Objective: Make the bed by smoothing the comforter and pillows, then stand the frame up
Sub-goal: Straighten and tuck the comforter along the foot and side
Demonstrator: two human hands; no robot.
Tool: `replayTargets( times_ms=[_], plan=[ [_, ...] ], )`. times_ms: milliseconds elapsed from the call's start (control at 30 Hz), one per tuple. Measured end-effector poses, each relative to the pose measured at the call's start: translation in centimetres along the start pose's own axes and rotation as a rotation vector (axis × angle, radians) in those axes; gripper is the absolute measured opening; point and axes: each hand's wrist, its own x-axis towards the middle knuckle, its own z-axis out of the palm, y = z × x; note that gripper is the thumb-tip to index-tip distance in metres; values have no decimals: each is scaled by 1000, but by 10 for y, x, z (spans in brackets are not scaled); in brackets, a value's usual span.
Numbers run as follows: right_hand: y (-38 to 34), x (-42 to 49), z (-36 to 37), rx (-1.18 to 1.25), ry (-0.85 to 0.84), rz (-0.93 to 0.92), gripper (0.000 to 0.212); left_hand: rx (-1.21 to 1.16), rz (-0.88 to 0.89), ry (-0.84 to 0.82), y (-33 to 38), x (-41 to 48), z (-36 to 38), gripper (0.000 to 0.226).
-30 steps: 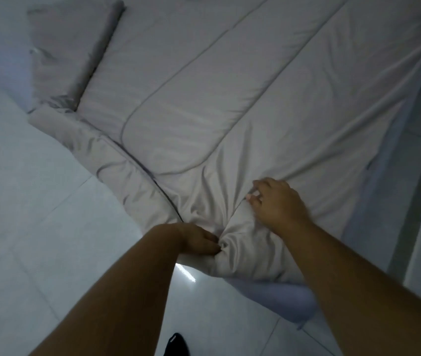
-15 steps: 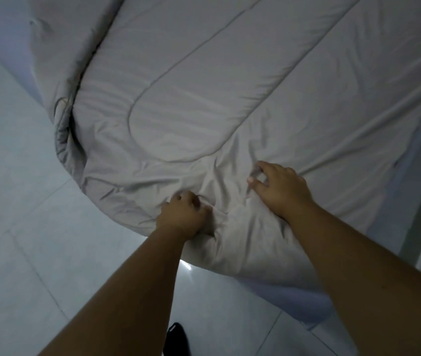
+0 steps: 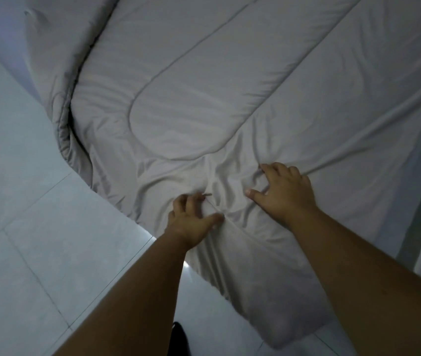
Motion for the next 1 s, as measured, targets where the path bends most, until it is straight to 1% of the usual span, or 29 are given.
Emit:
replayTargets(
  times_ms=[33,67,167,200,233,267,300,333,367,433,500,533,600,700,767,833,900,933,1000],
  plan=[
    [-1,0,1,-15,11,1,73,-36,-4,71,4,3,1,68],
    [-3,0,2,-31,17,2,71,-65,-12,137,6,8,2,64],
    [-8,3,11,-91,52,-18,68,-173,-64,320,15,19,7,66],
    [-11,4,14,-97,77,-25,69,-265,-117,393,16,24,8,67],
    [-14,5,18,-92,102,-28,69,-405,-209,465,17,30,6,67],
    [-19,6,21,-83,123,-30,70,-564,-333,525,15,36,3,65],
    [-24,8,24,-74,141,-38,70,-693,-456,549,10,45,-3,62],
    [-30,11,27,-68,156,-51,69,-759,-537,520,2,55,-9,59],
    [-36,14,30,-63,169,-70,67,-775,-559,474,-7,64,-15,55],
    [-47,22,34,-63,187,-111,62,-733,-499,452,-22,76,-24,46],
    [-59,31,36,-75,190,-136,60,-588,-452,465,-32,79,-28,40],
    [-66,34,37,-75,189,-139,59,-565,-451,467,-36,77,-29,39],
    [-83,42,36,-69,192,-136,58,-567,-455,447,-42,72,-33,39],
    [-111,56,33,-56,186,-146,56,-608,-452,325,-46,78,-50,41],
    [-132,67,31,-44,167,-161,56,-728,-444,300,-51,89,-70,47],
    [-153,80,29,-40,154,-172,57,-816,-442,304,-57,105,-92,64],
    [-172,94,31,-33,150,-170,58,-854,-415,319,-63,125,-114,88],
    [-181,102,34,-25,152,-170,58,-854,-412,328,-65,134,-125,96],
    [-197,117,40,-12,164,-187,58,-829,-422,354,-65,151,-143,100]
  ],
)
